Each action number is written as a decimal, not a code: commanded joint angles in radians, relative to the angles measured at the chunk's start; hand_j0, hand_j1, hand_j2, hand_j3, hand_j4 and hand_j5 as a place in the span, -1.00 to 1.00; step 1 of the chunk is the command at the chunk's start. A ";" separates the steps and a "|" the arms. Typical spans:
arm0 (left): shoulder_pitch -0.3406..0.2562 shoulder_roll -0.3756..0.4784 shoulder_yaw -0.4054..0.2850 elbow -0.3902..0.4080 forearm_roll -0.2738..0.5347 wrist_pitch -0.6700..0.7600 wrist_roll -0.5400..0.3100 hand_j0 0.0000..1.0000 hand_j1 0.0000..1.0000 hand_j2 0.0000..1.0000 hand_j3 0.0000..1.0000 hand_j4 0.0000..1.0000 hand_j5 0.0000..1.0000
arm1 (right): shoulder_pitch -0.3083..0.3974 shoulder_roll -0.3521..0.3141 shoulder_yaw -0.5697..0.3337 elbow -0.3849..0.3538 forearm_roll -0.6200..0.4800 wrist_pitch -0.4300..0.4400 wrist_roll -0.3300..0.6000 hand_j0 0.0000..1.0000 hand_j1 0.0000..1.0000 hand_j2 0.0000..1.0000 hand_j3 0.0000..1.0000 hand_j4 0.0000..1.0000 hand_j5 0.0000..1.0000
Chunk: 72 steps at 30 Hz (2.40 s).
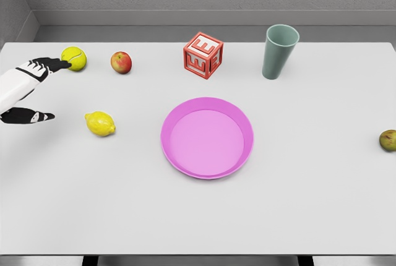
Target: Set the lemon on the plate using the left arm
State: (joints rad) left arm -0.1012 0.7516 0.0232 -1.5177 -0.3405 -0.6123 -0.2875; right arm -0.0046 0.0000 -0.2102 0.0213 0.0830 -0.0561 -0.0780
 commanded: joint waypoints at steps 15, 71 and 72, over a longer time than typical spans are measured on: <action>-0.247 -0.032 -0.384 -0.003 -0.227 0.001 -0.001 1.00 1.00 1.00 1.00 1.00 1.00 | 0.000 0.000 0.000 0.000 0.000 0.001 0.000 1.00 1.00 1.00 1.00 1.00 1.00; -0.419 0.130 -0.698 0.094 -0.244 0.001 0.001 1.00 1.00 1.00 1.00 1.00 1.00 | 0.000 0.000 0.000 0.000 0.000 0.001 0.000 1.00 1.00 1.00 1.00 1.00 1.00; -0.420 0.130 -0.698 0.094 -0.242 0.001 0.001 1.00 1.00 1.00 1.00 1.00 1.00 | 0.000 0.000 0.000 0.000 0.000 0.001 0.000 1.00 1.00 1.00 1.00 1.00 1.00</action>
State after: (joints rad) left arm -0.5277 0.8850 -0.6752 -1.4249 -0.5889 -0.6121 -0.2874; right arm -0.0046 0.0000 -0.2100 0.0217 0.0830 -0.0552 -0.0778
